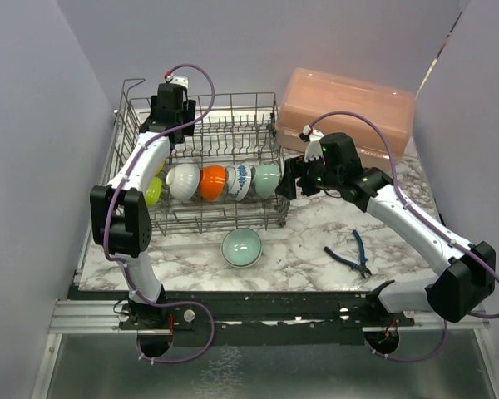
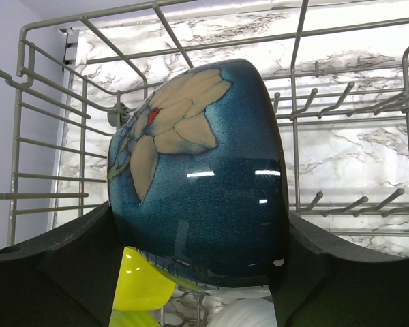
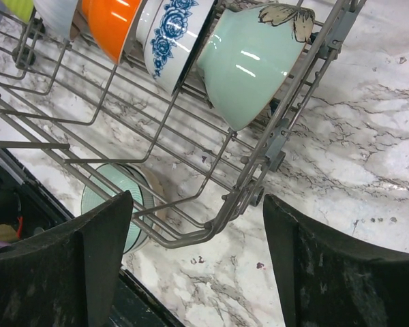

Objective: Load the bowls into the dish rack
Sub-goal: Turn the bowl upside down on the dish rack.

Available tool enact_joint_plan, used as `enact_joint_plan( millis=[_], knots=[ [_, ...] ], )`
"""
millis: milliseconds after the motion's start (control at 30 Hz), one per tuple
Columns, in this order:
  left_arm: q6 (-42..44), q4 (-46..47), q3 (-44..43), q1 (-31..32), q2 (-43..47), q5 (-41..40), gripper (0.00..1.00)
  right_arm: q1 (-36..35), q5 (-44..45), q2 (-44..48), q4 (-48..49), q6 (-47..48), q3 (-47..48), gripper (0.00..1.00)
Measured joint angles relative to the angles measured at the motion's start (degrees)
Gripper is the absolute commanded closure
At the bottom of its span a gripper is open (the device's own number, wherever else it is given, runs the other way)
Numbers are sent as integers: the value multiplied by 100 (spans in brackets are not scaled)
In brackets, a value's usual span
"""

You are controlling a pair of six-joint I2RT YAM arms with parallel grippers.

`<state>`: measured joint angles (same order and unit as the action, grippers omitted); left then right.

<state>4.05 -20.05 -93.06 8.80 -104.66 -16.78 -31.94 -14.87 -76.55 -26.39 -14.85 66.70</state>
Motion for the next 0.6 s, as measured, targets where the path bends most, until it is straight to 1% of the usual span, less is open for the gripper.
enact_joint_plan(
  millis=[400,600],
  knots=[
    [-105,52,-20,81,-304,-96,100,0,4,0,2,101,-2,18],
    [-240,42,-162,118,-431,-308,100,0,4,0,2,144,-2,18]
  ],
)
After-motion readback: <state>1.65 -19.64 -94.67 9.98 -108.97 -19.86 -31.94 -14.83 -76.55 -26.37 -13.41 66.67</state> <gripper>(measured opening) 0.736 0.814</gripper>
